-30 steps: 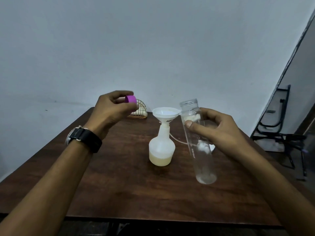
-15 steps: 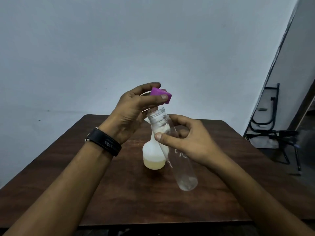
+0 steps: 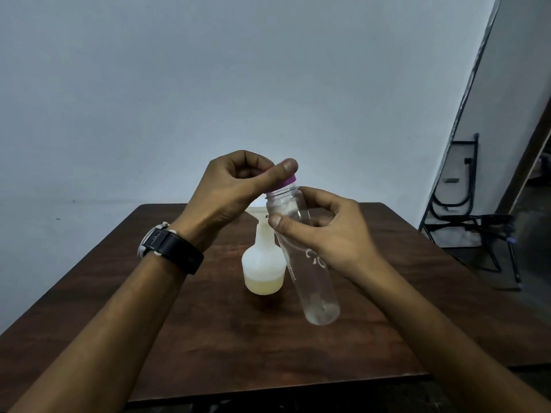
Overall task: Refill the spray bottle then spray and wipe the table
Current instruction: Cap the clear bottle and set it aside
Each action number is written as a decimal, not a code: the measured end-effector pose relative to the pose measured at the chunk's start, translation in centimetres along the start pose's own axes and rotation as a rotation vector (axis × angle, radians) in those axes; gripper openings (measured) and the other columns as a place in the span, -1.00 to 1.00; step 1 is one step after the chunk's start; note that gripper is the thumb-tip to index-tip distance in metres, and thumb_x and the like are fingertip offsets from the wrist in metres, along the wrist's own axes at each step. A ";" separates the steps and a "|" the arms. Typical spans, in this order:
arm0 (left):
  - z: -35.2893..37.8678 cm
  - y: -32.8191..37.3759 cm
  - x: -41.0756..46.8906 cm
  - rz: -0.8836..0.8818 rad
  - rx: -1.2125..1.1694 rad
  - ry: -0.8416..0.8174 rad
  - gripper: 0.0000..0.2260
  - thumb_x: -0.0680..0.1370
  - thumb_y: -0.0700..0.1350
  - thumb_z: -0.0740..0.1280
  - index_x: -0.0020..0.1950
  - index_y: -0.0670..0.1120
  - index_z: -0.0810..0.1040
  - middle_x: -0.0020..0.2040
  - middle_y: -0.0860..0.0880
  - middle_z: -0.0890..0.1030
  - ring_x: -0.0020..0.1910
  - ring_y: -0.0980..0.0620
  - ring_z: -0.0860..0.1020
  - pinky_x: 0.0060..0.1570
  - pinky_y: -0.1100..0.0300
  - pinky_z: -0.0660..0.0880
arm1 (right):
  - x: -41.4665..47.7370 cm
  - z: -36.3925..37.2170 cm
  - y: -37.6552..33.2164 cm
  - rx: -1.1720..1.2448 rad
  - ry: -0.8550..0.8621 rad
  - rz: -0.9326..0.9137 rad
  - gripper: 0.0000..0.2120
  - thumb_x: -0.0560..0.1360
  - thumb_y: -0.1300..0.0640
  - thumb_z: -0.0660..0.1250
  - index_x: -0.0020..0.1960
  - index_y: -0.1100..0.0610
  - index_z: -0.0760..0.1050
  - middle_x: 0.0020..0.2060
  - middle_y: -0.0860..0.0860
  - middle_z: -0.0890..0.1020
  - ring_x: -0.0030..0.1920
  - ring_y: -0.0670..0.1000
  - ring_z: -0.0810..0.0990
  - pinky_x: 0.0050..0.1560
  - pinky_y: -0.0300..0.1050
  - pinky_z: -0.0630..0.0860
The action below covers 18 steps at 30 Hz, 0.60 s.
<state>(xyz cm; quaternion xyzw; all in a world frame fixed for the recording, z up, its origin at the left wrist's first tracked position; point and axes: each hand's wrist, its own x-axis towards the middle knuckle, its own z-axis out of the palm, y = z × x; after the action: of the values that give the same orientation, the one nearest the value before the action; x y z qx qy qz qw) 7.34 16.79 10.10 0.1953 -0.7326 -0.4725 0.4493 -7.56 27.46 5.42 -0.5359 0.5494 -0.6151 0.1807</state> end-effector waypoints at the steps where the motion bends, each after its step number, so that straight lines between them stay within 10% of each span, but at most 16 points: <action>1: 0.0 0.1 0.1 -0.002 0.015 0.009 -0.62 0.36 0.14 0.61 -0.07 -0.13 0.66 -0.17 0.02 0.76 -0.18 0.15 0.70 -0.17 0.36 0.54 | 0.0 0.0 0.0 -0.010 0.000 -0.012 -0.58 0.29 -0.16 0.66 0.11 -0.23 0.68 -0.01 -0.13 0.78 -0.05 0.03 0.79 0.05 0.18 0.71; 6: 0.0 0.8 0.4 -0.042 0.058 -0.051 -0.72 0.48 -0.04 0.56 0.09 -0.13 0.65 -0.06 -0.03 0.78 -0.06 0.08 0.74 -0.12 0.32 0.56 | -0.2 0.0 -0.2 -0.030 0.001 -0.021 -0.58 0.28 -0.20 0.65 0.12 -0.26 0.67 -0.04 -0.15 0.78 -0.07 -0.01 0.78 -0.14 -0.07 0.61; 12: 0.1 1.3 0.5 -0.073 -0.017 -0.125 -0.61 0.41 -0.33 0.39 0.21 -0.09 0.63 0.14 -0.07 0.74 0.13 -0.04 0.71 0.18 0.04 0.61 | 0.0 -0.1 0.3 0.009 0.019 -0.003 -0.58 0.28 -0.15 0.66 0.11 -0.17 0.70 -0.02 -0.05 0.78 -0.02 0.12 0.78 0.11 0.26 0.68; 18: 0.7 1.2 -0.1 -0.092 0.113 0.024 -0.43 0.30 0.30 0.53 0.27 0.21 0.56 0.14 0.08 0.67 0.14 0.13 0.65 0.27 -0.01 0.52 | -0.2 -0.2 -0.3 0.011 0.012 -0.029 -0.61 0.32 -0.12 0.65 0.12 -0.18 0.69 -0.03 -0.08 0.79 -0.06 0.07 0.79 0.00 0.14 0.72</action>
<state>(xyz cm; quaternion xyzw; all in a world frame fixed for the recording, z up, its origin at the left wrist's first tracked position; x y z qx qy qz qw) 6.98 17.79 10.94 0.2594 -0.7428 -0.4482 0.4244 -7.54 27.84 5.67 -0.5389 0.5394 -0.6239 0.1714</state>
